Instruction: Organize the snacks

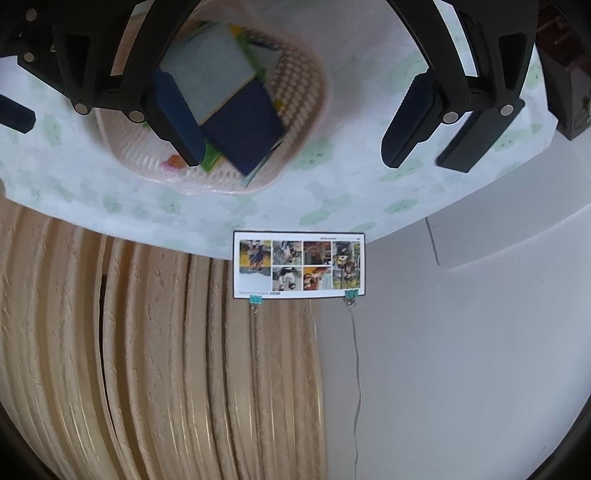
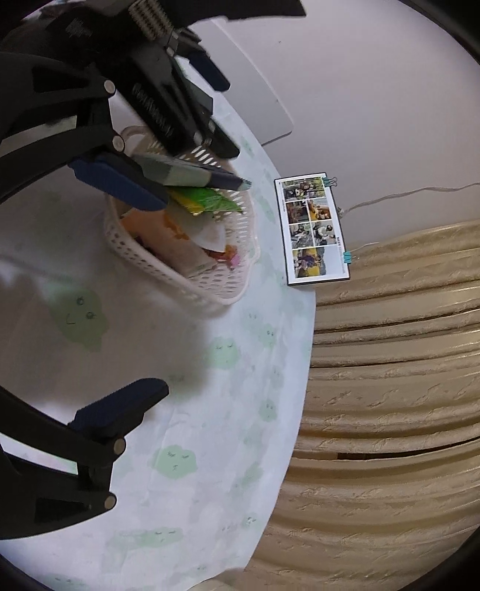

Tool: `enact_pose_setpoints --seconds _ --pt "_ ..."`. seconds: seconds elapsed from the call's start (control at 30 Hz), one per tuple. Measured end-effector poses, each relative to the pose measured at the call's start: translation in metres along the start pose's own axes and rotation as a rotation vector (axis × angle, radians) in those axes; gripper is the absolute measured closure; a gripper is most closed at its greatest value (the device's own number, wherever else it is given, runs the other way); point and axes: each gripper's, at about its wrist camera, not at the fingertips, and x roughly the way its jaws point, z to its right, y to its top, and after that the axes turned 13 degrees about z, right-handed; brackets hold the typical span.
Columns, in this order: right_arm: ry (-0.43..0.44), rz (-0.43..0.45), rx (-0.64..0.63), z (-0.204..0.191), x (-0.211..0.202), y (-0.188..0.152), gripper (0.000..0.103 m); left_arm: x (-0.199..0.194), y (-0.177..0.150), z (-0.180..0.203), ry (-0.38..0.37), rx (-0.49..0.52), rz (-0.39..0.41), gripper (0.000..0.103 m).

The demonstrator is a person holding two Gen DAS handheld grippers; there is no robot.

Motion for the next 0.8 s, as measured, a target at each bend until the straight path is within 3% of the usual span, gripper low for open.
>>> enact_pose_setpoints --seconds 0.3,0.57,0.8 --pt "-0.006 0.004 -0.014 -0.005 -0.012 -0.01 0.0 -0.035 0.001 -0.025 0.014 0.039 0.005 0.002" --pt "-0.011 -0.06 -0.057 -0.018 -0.008 -0.022 0.0 -0.051 -0.006 -0.034 0.041 0.1 -0.005 0.0" --pt "-0.044 -0.031 -0.161 -0.038 -0.018 -0.026 0.0 -0.052 -0.019 -0.028 0.046 0.151 -0.034 0.0"
